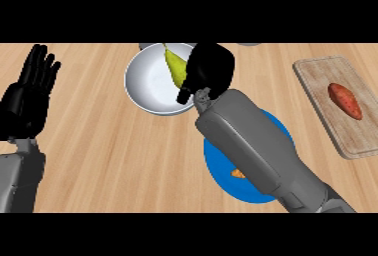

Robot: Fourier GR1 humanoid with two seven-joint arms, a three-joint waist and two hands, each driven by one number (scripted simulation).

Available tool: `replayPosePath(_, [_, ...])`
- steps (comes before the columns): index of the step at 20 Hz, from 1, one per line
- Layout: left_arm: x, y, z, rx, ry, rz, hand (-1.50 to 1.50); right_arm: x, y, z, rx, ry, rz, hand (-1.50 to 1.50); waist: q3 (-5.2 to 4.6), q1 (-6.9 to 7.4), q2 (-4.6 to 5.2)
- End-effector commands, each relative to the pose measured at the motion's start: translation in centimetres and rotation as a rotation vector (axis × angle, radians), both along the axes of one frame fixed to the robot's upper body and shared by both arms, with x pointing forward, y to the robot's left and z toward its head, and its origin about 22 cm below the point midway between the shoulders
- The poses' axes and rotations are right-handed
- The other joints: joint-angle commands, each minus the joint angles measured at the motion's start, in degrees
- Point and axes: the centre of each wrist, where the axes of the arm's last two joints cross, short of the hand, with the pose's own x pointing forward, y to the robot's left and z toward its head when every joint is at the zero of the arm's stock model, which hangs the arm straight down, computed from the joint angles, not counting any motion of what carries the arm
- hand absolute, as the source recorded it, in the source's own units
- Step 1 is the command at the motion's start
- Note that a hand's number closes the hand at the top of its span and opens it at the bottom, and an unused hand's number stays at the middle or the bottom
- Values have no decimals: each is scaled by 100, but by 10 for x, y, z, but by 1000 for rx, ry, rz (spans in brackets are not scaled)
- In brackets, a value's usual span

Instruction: Pick the pear from the plate and place it in the bowl

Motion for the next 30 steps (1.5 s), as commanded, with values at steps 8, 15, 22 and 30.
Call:
replayPosePath(8, [4,-11,-6,-18,0,-13,0,22,-22,-54,384,-67,-253,-150,16,87,47])
replayPosePath(15, [0,-9,-2,-19,-4,7,0,32,-29,-64,460,-424,-299,-150,16,-84,-2])
replayPosePath(22, [-21,20,-24,-15,32,68,0,25,-35,-73,545,-533,-427,-150,6,-416,-131])
replayPosePath(30, [-31,44,-16,-1,38,113,0,-32,-82,-94,627,-613,-442,-150,12,-649,-167])
